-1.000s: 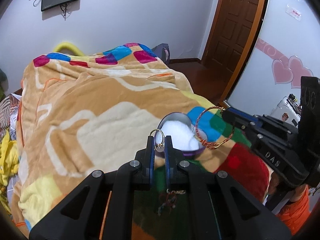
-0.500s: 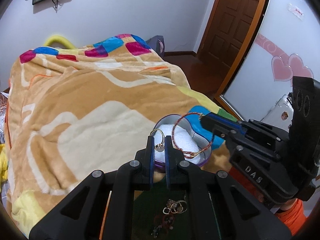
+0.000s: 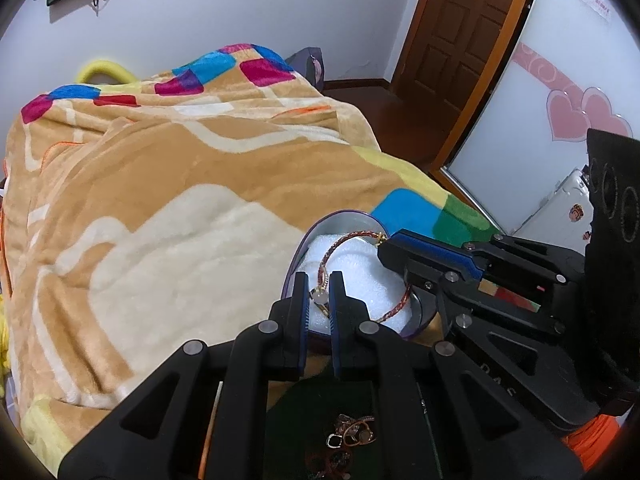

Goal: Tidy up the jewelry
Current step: 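Grasp beaded bracelet with right tool while left tool grasps gold bangle, drop into tin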

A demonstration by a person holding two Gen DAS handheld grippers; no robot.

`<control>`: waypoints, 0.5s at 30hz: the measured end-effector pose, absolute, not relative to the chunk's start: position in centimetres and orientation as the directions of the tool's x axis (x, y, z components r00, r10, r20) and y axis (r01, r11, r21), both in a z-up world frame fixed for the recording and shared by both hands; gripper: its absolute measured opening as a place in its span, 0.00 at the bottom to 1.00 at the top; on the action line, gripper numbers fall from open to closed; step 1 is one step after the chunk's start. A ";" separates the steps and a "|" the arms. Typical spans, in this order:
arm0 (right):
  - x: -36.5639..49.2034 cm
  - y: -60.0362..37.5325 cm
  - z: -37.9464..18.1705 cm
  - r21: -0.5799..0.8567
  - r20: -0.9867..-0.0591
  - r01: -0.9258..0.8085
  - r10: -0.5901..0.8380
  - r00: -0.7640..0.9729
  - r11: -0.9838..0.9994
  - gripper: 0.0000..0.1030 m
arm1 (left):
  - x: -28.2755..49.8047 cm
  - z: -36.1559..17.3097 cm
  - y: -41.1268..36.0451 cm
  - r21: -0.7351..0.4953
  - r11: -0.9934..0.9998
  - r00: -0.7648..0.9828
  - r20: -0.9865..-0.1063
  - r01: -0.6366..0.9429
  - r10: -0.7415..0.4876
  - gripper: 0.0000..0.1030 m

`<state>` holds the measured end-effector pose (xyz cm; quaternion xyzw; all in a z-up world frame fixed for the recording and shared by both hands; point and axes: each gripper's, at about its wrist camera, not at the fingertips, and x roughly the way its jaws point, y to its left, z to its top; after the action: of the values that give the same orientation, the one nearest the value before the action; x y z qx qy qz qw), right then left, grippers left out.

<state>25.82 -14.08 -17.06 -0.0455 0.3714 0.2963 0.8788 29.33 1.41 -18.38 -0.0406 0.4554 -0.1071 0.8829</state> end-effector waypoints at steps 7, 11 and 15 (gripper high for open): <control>25.9 -13.6 -17.5 0.123 -0.715 -0.571 0.471 0.516 0.812 0.06 | 29.5 -18.5 1.4 -0.179 0.972 0.550 -0.802 0.152 -0.234 0.08; 25.7 -13.9 -17.3 0.134 -0.719 -0.576 0.479 0.504 0.807 0.09 | 29.1 -18.1 1.6 -0.190 0.971 0.554 -0.798 0.144 -0.238 0.10; 25.2 -14.0 -16.7 0.124 -0.712 -0.577 0.478 0.514 0.807 0.10 | 28.5 -17.2 2.1 -0.189 0.973 0.571 -0.788 0.131 -0.230 0.21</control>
<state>25.22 -14.02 -16.68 -0.0642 0.3880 0.3039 0.8678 28.52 2.10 -17.16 -0.0549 0.4517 -0.1020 0.8846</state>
